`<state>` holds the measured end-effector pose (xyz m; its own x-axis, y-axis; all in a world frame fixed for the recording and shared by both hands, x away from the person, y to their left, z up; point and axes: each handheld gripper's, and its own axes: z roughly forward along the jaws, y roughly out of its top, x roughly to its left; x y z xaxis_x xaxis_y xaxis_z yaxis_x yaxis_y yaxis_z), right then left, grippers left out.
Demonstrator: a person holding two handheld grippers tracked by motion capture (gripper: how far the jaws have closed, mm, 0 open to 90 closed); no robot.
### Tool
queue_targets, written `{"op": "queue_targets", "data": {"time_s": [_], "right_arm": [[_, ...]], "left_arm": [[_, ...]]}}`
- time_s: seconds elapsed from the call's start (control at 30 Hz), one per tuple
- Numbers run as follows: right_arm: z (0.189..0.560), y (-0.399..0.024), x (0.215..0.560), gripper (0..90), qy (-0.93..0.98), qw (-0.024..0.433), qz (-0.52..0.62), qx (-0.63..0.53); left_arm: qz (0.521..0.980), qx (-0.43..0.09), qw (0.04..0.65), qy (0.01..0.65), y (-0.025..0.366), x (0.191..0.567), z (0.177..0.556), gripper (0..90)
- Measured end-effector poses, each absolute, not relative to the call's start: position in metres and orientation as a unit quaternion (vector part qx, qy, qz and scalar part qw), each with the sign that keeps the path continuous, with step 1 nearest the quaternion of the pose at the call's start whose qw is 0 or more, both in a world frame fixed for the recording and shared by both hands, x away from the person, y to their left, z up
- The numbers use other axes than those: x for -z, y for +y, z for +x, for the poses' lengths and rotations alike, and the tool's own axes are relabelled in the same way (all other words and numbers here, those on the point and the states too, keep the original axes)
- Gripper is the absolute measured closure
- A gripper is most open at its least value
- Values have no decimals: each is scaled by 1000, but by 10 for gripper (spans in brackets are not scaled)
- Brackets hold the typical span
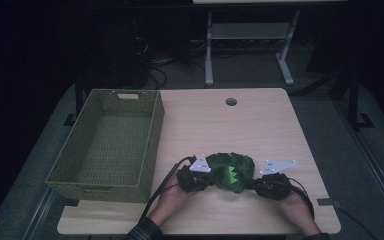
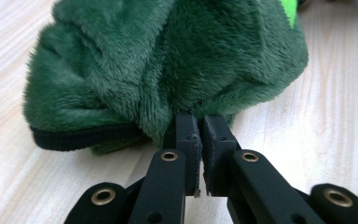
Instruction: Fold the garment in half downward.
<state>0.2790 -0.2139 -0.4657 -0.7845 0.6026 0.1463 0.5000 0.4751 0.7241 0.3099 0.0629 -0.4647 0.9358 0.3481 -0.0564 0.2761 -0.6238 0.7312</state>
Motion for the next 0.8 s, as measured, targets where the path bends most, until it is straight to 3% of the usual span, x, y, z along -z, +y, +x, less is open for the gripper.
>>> {"op": "queue_targets", "data": {"time_s": [0.1,0.23,0.4,0.63,0.8], "right_arm": [[280,-213,469,817,857,65,320,-399],[276,-216,465,697,852,66,319,-409],[265,-222,459,642,850,62,319,-414],[247,-230,456,639,848,66,321,-417],[244,-235,443,742,836,75,331,-432]], "left_arm": [[901,-48,395,172,62,465,308,828],[897,-48,403,176,66,460,302,765],[897,-48,403,176,74,454,294,713],[890,-48,414,183,86,446,282,707],[881,-46,430,194,90,430,284,824]]}}
